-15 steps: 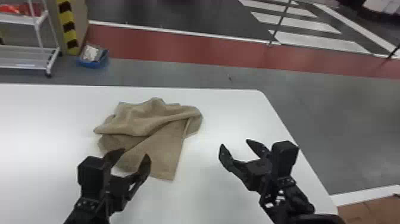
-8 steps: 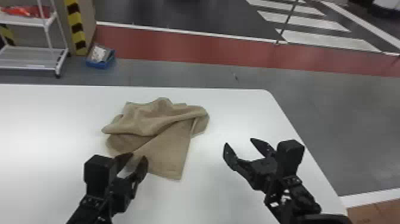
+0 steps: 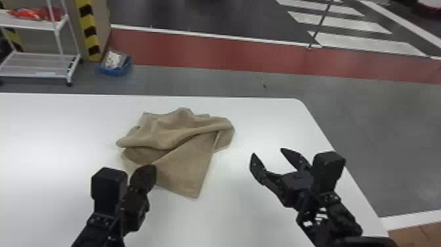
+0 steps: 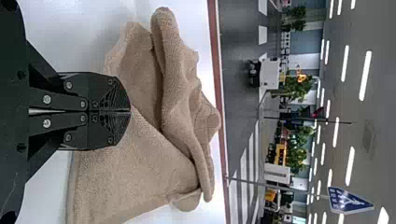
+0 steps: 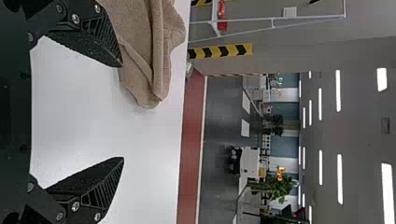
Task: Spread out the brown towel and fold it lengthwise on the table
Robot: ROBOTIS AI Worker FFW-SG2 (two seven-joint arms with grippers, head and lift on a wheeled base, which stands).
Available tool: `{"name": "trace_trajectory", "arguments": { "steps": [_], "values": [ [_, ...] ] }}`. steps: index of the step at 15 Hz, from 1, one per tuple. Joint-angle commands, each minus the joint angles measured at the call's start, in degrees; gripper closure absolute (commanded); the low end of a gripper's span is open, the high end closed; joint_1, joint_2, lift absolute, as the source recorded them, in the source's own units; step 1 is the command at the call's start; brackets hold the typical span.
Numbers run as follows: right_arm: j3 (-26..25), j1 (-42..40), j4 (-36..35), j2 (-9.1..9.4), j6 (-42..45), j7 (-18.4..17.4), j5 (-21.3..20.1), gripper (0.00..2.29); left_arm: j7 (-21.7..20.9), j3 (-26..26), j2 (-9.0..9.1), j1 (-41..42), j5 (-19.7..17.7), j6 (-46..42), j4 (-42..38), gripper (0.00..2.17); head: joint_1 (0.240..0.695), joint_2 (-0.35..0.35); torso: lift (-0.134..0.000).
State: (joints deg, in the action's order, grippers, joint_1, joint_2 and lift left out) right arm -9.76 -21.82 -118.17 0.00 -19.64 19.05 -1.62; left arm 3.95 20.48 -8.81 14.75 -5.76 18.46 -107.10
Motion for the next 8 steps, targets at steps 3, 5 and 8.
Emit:
{"name": "trace_trajectory", "arguments": {
  "steps": [3,5,8],
  "values": [
    [0.0,-0.6,-0.8,0.05,0.0,0.0,0.5,0.19,-0.8,-4.8,-0.24,5.5,-1.0,0.1,-10.5,1.86,0.695,-0.214,-0.124],
    [-0.4,-0.6,-0.7,0.05,-0.5,-0.1,0.8,0.19,-1.5,-8.3,-0.33,7.7,-3.9,1.2,-18.0,1.86,0.695,-0.2,-0.124],
    [0.1,-0.9,-0.8,0.05,-0.9,0.0,1.2,0.19,-3.0,-13.3,-0.59,8.8,-8.5,5.4,-24.0,1.86,0.695,-0.17,-0.124]
  ]
}}
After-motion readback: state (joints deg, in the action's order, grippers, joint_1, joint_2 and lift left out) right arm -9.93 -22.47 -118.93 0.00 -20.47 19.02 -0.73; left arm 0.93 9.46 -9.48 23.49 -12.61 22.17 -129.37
